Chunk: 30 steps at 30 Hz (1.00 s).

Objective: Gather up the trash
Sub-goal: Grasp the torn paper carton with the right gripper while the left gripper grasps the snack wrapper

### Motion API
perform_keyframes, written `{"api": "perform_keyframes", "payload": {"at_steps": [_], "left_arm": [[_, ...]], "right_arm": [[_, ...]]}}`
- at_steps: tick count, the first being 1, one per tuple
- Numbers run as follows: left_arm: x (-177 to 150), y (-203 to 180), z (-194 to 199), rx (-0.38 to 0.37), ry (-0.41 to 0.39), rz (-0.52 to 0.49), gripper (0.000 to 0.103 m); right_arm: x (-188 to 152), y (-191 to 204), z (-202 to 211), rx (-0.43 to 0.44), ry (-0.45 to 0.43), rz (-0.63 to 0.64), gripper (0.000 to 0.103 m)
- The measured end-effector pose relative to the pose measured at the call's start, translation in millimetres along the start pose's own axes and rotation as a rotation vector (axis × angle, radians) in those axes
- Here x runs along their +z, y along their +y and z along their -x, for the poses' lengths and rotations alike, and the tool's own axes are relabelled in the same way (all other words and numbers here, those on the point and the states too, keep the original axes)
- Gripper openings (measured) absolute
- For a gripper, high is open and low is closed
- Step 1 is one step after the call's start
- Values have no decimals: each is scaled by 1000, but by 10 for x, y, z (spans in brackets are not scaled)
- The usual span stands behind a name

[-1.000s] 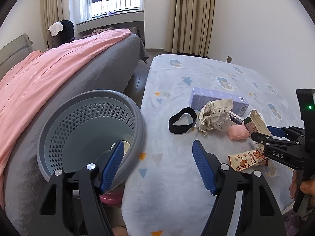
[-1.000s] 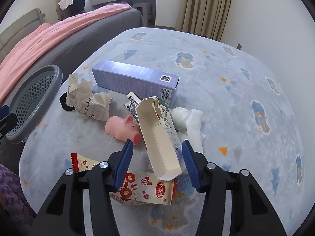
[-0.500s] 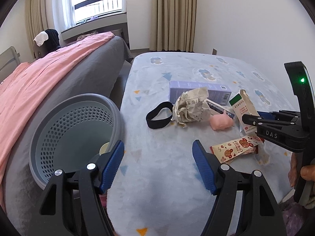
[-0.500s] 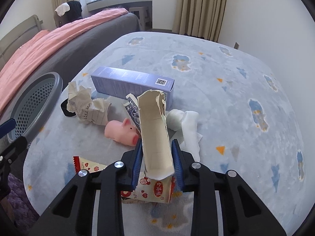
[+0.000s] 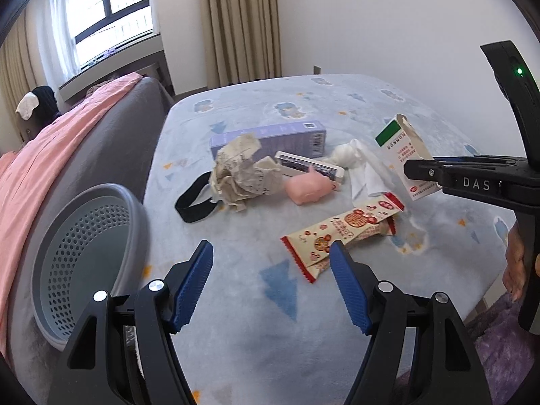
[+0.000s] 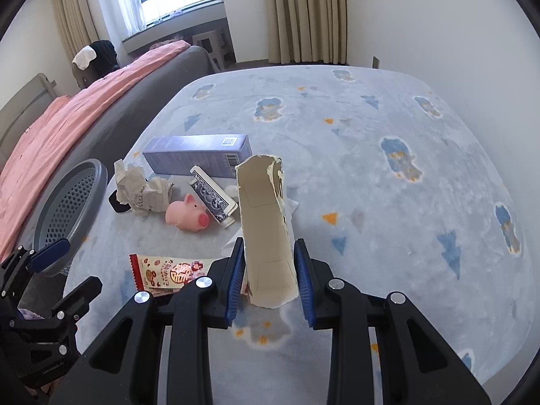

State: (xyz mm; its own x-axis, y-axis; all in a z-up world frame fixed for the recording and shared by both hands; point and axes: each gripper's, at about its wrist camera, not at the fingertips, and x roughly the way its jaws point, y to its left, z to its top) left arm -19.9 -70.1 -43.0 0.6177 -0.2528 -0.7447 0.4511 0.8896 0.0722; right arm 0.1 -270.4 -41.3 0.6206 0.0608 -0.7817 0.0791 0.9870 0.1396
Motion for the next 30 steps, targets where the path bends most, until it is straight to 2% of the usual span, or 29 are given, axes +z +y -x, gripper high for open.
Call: {"api": "perform_keyframes", "payload": {"at_steps": [2,10,16,21,30], "left_arm": [[11,-113,-62,-42,27,-45,69],[-9,-465,-276,-116,84,-218,69],[112,-475,-442,-172,92,-295,69],[182,-514,-628,-222,139,-380,69],[228,-533,-855,-236,162,-369,69]], "right_arm": [[-27,-63,51,6,-10,-19,29],[-38,-307,179,52,-41,-87,29],[-14,-405,228,101,-53,-120,29],[6,-426,284,124,-71,-126,29],[23,-432,289,150,-69,-126,29]]}}
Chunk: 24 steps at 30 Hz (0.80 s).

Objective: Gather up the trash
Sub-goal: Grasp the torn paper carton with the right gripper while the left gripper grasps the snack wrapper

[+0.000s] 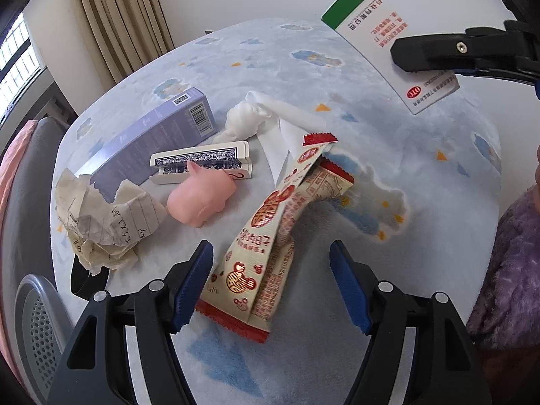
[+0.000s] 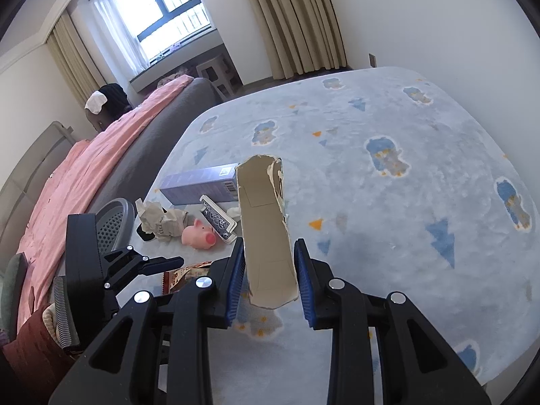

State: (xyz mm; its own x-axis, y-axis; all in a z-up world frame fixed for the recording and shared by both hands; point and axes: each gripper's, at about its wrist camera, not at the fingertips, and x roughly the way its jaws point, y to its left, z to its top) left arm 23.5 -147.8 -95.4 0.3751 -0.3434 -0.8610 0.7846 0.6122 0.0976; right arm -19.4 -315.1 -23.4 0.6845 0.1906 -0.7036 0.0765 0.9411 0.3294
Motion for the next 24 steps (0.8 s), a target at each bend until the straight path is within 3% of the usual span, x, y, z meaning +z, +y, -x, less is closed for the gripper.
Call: {"api": "perform_keyframes", "payload": {"at_steps": [5,7,10,17,24], "left_arm": [[31,4,-29,-26,-14,46,66],[43,-13,-40,-30,-14,56,51],[35,-26,-42,-39,-13,91,42],[-78,7,121,-32,-49,204,39],[-220,105,600,78,-152,271,39]], "right_arm": [[-5,-8,-20,-1,6,-1,29],[-3,-9,-18,-3,5,-2,29],[-9,0,-25,-7,7,-2,29],[-8,25,-75,-17,20,5,29],[-49,194,-135,-23,32,36,29]]}}
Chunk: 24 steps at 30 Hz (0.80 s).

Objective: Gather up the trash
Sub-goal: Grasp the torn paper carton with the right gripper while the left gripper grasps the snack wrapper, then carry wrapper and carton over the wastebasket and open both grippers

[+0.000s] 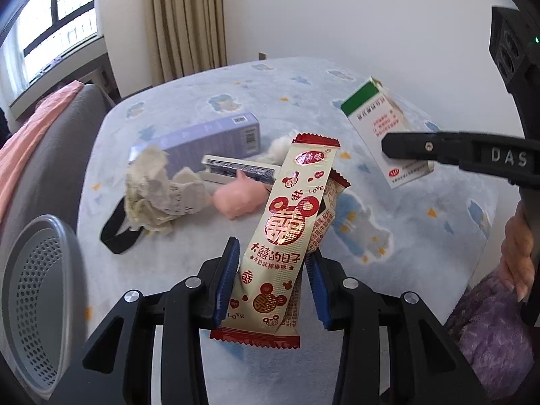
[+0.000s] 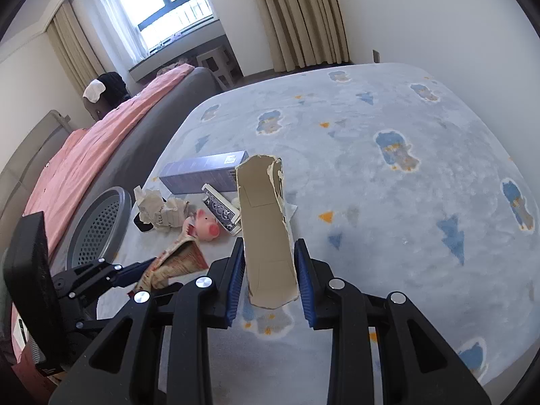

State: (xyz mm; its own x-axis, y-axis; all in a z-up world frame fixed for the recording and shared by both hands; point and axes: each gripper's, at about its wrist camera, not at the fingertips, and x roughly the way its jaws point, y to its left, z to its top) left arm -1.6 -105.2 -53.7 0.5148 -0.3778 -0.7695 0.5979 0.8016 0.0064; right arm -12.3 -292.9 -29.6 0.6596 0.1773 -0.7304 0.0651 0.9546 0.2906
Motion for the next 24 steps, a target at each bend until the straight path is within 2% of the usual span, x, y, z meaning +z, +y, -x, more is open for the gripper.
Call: {"api": "perform_keyframes", "payload": {"at_steps": [5,11,24], "left_arm": [[-24,362,280,70,-57,97,39],[-143,811,539,186,-94,195,39],[-431,1599,922,339,-127,370,39]], "right_arm": [[-23,261,-71,-10,2,54,29],[-33,685,-214,37,26,116,29],[144,1779,-559,148,48,279,29]]}}
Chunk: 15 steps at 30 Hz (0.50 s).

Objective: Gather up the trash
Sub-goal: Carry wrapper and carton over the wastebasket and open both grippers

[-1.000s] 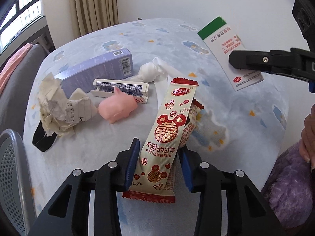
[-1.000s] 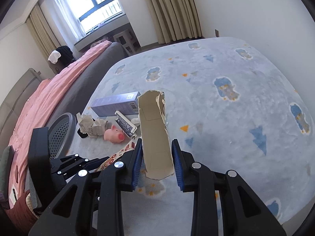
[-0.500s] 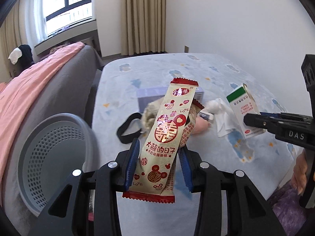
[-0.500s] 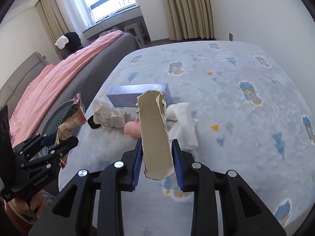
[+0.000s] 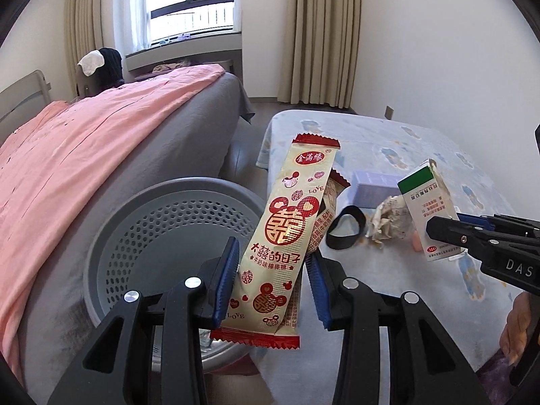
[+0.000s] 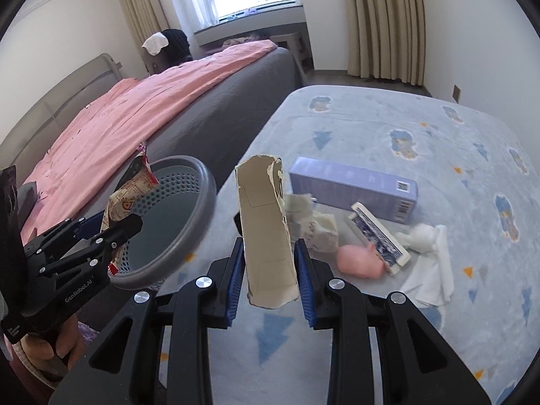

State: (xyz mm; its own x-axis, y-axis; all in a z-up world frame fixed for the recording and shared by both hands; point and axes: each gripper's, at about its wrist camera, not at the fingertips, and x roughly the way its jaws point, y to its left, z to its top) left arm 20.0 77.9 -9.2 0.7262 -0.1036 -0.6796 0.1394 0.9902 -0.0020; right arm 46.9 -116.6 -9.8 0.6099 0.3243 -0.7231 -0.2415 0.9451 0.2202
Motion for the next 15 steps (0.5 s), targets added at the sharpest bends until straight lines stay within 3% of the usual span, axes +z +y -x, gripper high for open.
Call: {"api": "perform_keyframes", "payload": {"at_steps": [15], "left_arm": [[-65,817,-86,186,25,136,39]], "right_arm": [[394,861,-811,139,86,134,31]]}}
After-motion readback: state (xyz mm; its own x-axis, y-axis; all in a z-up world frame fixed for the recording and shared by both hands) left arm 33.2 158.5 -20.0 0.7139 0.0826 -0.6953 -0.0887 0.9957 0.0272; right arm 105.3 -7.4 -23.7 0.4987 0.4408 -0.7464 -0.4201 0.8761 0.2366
